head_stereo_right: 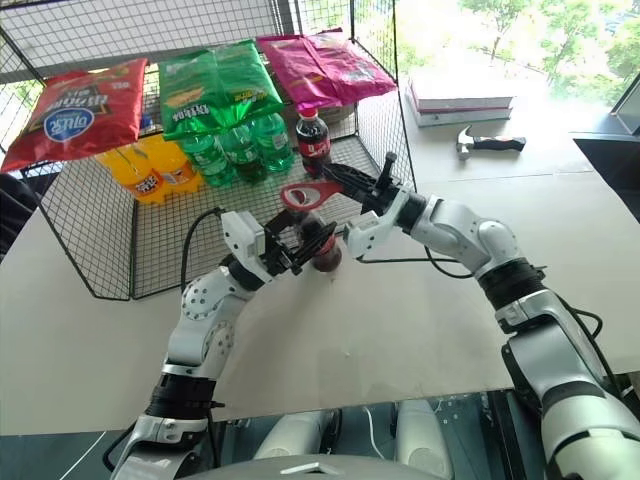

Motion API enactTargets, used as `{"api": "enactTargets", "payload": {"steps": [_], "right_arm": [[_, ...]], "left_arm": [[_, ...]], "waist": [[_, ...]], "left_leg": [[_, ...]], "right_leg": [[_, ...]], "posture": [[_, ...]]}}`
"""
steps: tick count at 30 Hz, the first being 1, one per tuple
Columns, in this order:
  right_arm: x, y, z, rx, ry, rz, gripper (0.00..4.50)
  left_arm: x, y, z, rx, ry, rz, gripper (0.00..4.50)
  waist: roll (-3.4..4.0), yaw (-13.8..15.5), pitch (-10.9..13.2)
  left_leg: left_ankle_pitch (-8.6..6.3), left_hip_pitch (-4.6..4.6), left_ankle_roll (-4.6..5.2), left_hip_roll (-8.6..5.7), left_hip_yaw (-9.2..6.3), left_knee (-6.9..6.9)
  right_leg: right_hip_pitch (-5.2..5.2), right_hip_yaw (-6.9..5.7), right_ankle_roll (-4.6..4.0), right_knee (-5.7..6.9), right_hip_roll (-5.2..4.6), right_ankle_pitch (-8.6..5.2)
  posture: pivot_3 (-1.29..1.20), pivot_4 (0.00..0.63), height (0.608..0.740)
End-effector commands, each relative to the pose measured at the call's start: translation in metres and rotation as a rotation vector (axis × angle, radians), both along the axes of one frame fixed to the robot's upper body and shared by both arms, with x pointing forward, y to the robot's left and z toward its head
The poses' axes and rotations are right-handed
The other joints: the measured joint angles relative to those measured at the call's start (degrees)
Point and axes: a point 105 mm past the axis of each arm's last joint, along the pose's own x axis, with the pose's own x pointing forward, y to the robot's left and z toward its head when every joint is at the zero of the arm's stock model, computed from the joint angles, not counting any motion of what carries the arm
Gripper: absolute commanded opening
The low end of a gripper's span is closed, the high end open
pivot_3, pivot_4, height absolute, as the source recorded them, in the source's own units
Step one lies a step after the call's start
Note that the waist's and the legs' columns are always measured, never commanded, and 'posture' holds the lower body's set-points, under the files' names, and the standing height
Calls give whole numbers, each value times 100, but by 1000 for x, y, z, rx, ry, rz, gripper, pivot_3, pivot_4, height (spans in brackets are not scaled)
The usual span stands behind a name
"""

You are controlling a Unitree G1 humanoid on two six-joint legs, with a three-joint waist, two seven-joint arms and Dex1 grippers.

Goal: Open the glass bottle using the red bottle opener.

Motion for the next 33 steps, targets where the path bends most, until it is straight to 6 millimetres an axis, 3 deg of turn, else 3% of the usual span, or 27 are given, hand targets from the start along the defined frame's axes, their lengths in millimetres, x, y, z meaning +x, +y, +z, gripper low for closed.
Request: {"api": "enactTargets", "payload": {"steps": [1,6,16,33], "right_arm": [[-1,-3,26,20,-97,10,0],[6,-13,17,1,-80,-25,0],[13,-22,21,47,-60,-63,0],[34,-53,19,36,-53,-175,0]], "left_arm": [[-1,-5,12,-22,-49,-18,2729],[-1,-9,10,-16,-42,-33,2729],[2,-11,9,-9,-40,-40,2729],[28,-30,15,-33,-48,-43,2729]], "waist": [[0,-17,0],[-1,-43,0],[-1,-44,0],[-1,-74,0]], "left_leg": [[0,0,0,0,0,0],[0,0,0,5,4,-5],[0,1,0,7,15,-8],[0,8,0,14,33,-11]], "right_leg": [[0,0,0,0,0,0],[-5,5,-1,-2,5,-1],[-8,15,-1,-4,7,-1],[-9,34,-1,-2,17,0]], "posture": [[0,150,740],[0,150,740],[0,150,740],[0,150,740]]}}
